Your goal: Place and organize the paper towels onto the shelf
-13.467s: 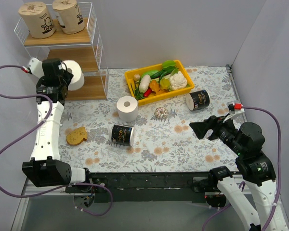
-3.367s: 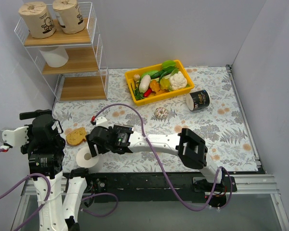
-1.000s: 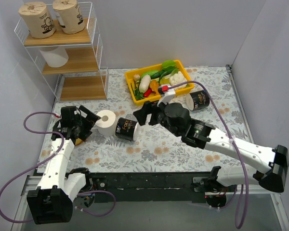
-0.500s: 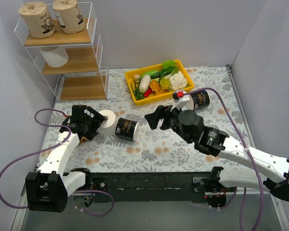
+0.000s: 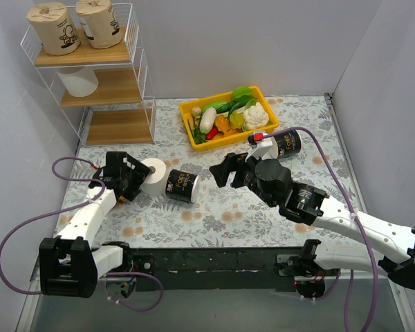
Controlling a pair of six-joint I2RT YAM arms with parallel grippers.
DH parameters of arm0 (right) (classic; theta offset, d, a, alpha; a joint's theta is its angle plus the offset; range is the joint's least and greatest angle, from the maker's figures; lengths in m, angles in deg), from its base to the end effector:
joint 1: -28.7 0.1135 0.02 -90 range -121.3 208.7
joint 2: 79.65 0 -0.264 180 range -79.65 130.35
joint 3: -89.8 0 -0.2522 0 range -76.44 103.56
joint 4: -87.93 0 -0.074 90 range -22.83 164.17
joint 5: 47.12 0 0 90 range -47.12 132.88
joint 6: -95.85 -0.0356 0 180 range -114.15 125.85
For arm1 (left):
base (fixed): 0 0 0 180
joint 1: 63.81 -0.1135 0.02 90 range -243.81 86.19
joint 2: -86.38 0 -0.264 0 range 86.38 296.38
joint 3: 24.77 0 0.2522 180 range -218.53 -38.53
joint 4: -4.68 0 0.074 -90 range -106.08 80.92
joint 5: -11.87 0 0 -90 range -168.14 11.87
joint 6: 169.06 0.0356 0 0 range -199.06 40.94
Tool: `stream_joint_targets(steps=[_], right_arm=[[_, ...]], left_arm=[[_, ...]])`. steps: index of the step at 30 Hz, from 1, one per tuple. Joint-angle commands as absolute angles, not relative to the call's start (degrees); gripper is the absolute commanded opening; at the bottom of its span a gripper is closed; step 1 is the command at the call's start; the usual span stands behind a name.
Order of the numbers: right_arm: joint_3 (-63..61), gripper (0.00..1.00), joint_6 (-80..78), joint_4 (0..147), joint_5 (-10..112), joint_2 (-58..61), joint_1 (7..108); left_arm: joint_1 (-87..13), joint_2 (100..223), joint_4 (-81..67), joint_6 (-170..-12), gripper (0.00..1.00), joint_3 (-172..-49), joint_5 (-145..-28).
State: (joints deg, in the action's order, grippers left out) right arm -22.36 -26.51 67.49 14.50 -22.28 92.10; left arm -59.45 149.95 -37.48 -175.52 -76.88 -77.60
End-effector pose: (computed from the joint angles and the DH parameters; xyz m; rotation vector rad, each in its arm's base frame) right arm 0.1178 0.1975 0.3634 -0.1104 1.7877 0.7940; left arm 0.2141 -0.0160 0.2116 -1.9123 1.8379 -0.6638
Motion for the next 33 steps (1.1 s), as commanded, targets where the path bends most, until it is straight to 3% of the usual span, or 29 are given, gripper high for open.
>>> stream_joint_targets(steps=[1,4,11,21,33], right_arm=[[-22.30,0.85,-26.15,69.33,13.44,-22.08,92.25],[-22.39,0.85,-26.15,69.60,13.62,-21.55,92.25],[-22.65,0.85,-26.23,69.69,13.97,-21.20,92.33],[-23.97,0.85,-26.41,69.07,13.70,-23.57,92.25],[-24.59,0.85,-27.02,66.00,13.53,-28.05,92.25]], left_arm=[[-59.15,150.45,-35.19,-175.56,0.81,-75.89,-76.73],[-59.15,151.59,-34.39,-175.73,0.79,-75.88,-77.52],[-59.24,150.55,-35.70,-175.73,0.61,-77.73,-77.52],[-59.15,145.63,-47.47,-177.84,0.38,-88.71,-69.79],[-59.50,150.62,-54.95,-177.23,0.39,-114.96,-54.32]])
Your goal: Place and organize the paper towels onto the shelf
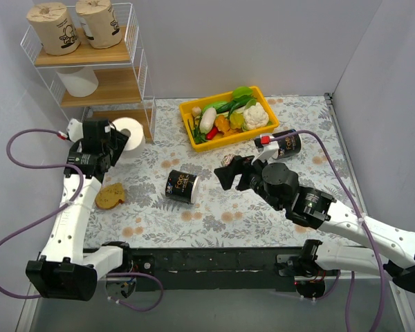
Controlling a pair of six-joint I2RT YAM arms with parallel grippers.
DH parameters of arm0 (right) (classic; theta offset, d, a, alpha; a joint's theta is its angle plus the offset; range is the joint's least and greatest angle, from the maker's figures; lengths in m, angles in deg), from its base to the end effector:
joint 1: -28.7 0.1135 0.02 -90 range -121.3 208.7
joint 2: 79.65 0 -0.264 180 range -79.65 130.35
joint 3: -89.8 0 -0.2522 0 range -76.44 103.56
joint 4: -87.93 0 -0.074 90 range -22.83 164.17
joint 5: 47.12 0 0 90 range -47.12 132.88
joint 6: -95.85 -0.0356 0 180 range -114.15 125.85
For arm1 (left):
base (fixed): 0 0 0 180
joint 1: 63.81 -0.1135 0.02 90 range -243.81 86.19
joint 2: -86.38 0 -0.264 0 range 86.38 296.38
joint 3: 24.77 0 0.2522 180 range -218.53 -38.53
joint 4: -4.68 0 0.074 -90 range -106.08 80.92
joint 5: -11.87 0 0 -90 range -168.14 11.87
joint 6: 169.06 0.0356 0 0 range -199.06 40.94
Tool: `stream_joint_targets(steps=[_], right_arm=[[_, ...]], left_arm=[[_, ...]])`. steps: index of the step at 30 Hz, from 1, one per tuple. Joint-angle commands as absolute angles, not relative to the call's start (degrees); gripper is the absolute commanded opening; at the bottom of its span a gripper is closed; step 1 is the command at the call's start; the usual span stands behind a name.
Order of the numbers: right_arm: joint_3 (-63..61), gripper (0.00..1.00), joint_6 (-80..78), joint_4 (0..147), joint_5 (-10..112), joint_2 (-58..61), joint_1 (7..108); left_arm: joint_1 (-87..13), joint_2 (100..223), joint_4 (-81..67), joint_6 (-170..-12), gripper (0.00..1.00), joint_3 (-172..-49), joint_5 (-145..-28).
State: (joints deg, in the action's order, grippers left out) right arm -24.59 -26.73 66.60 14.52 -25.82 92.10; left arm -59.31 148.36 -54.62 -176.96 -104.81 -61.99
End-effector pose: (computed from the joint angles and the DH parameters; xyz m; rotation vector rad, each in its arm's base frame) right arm 0.1114 0.1846 0.3606 -0.1042 1.7827 0.8022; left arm 0.2172 -0.0072 0.3534 -1.7980 1.4887 -0.6158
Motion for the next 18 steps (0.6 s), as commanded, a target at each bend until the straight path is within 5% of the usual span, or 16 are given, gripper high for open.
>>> stream_joint_targets(steps=[1,18], right_arm=[[-24.68,0.85,-27.03,65.82,13.44,-28.49,92.25],[-24.85,0.85,-26.85,62.83,11.33,-34.21,92.25]], left_arm=[[-59.93,151.59,-54.96,-177.49,0.39,-116.65,-54.40],[-63.72,166.89,-45.92,-177.58,0.38,-133.80,-54.93]])
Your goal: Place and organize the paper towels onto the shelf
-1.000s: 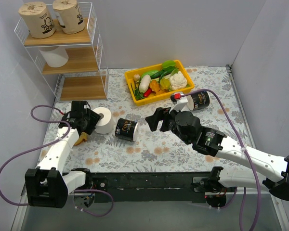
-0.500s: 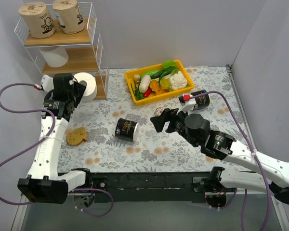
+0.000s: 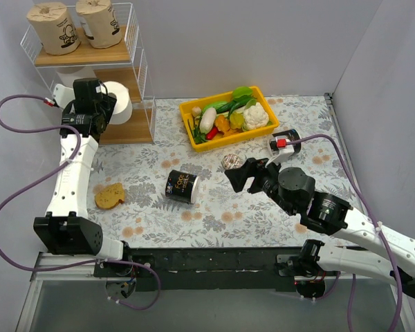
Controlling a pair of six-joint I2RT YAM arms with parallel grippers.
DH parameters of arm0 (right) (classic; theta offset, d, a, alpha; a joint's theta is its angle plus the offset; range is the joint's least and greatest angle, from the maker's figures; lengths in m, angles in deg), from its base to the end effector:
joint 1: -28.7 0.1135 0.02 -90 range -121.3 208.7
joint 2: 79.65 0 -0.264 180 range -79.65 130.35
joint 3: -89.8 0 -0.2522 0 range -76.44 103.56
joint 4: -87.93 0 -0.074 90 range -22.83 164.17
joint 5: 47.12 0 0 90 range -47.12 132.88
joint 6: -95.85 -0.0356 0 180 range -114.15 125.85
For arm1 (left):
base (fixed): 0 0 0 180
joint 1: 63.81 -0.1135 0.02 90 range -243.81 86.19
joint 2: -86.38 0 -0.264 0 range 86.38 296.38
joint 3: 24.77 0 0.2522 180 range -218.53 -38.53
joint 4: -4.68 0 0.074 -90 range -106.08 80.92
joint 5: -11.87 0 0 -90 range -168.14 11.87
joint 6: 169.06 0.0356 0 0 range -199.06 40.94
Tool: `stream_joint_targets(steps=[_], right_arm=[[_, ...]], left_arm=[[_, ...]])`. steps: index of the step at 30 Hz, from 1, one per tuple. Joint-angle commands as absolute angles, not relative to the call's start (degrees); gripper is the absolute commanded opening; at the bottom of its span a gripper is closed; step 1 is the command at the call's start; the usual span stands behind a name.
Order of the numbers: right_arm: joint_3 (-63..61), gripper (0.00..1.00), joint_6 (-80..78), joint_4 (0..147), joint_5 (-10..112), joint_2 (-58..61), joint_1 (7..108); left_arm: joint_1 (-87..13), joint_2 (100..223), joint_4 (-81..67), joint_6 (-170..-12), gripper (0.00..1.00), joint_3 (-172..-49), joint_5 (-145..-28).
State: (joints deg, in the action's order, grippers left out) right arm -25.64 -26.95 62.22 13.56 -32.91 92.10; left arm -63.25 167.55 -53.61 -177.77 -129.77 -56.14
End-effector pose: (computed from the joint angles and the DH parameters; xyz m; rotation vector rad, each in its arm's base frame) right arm 0.0976 0.1560 0.3685 -0.0756 1.7573 0.8122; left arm 0.2985 0.0104 0.4157 -1.7869 1.2551 -0.5982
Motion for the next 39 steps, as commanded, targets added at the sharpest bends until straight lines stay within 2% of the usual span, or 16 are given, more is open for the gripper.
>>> stream_joint_targets(steps=[1,16,21,26,32,39], right_arm=[[-24.76,0.85,-26.76,62.83,11.33,-34.12,92.25],[-23.10,0.85,-25.80,63.01,11.59,-32.54,92.33],[-23.01,0.85,-25.53,63.18,11.15,-32.80,92.33],[-23.18,0.85,-25.44,63.45,11.24,-32.71,92.25],[-23.44,0.85,-25.71,63.88,11.94,-32.45,92.25],[-23.88,0.85,-26.59,63.89,13.00,-32.45,92.25]], left_arm=[[-63.72,167.07,-45.47,-177.58,0.38,-133.98,-55.19],[-63.72,170.76,-38.26,-177.23,0.40,-135.21,-56.69],[-63.72,171.46,-37.03,-176.62,0.45,-135.30,-55.90],[-63.72,171.11,-33.61,-175.74,0.61,-133.90,-55.55],[-63.72,170.23,-31.49,-174.24,0.67,-133.80,-55.98],[-63.72,167.34,-31.05,-173.45,0.68,-131.79,-57.21]])
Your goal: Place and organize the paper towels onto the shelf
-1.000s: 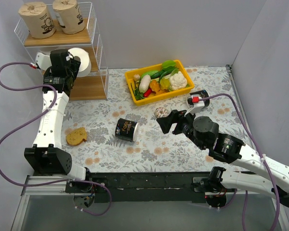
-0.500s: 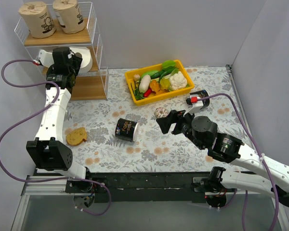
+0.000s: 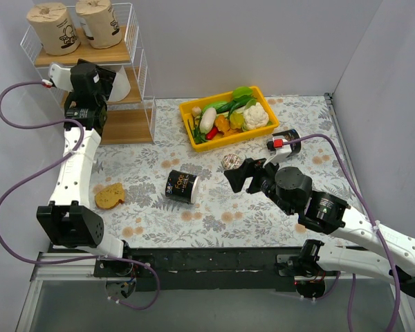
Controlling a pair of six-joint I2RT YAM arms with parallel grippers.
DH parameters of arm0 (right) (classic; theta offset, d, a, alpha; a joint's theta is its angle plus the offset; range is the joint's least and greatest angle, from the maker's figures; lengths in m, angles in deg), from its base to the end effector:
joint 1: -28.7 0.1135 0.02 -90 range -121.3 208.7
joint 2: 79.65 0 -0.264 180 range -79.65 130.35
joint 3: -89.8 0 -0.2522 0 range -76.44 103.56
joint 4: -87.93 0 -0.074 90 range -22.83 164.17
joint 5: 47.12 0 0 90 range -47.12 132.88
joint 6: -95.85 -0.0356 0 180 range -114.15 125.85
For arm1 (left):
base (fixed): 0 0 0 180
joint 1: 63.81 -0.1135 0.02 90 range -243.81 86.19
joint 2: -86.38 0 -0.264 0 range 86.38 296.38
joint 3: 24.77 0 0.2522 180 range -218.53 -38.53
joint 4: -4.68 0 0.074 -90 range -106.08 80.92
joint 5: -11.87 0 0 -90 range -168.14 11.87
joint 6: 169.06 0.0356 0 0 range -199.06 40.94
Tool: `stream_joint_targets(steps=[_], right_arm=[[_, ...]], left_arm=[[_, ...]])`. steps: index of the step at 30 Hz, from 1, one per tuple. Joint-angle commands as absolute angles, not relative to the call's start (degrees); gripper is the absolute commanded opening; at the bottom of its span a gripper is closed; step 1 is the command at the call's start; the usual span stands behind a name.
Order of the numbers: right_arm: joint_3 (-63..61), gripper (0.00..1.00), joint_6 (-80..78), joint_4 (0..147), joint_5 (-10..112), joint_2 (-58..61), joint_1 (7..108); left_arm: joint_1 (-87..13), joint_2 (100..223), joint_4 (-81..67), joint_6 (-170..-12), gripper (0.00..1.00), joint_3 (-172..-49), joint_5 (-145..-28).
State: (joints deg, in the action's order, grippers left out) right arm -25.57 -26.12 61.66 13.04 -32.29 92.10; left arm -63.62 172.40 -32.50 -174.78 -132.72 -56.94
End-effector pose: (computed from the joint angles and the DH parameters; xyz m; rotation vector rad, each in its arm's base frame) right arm 0.0989 0.1580 0.3662 -0.0894 1.7685 0.7808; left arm 0.3391 0.0117 0.4429 -1.5745 1.0662 -0.8320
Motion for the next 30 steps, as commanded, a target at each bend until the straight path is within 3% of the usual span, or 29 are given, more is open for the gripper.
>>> stream_joint_targets(steps=[1,6,10,14,30], right_arm=[[-23.97,0.85,-26.85,63.71,13.09,-32.36,92.25],[-24.32,0.85,-27.46,63.10,13.61,-33.06,92.25],[-24.50,0.85,-27.55,63.01,13.79,-33.77,92.25],[-24.59,0.85,-27.20,62.92,13.62,-34.47,92.25],[-23.89,0.85,-25.36,64.24,12.74,-33.77,92.25]], left_arm=[[-63.72,166.64,-31.05,-173.54,0.67,-130.39,-57.65],[-63.72,162.68,-33.68,-173.62,0.59,-125.81,-58.36],[-67.23,161.18,-35.63,-177.22,0.36,-121.34,-59.93],[-72.84,160.47,-30.97,-181.79,0.27,-114.92,-68.71],[-73.56,171.89,-18.31,-183.12,0.30,-117.01,-73.56]])
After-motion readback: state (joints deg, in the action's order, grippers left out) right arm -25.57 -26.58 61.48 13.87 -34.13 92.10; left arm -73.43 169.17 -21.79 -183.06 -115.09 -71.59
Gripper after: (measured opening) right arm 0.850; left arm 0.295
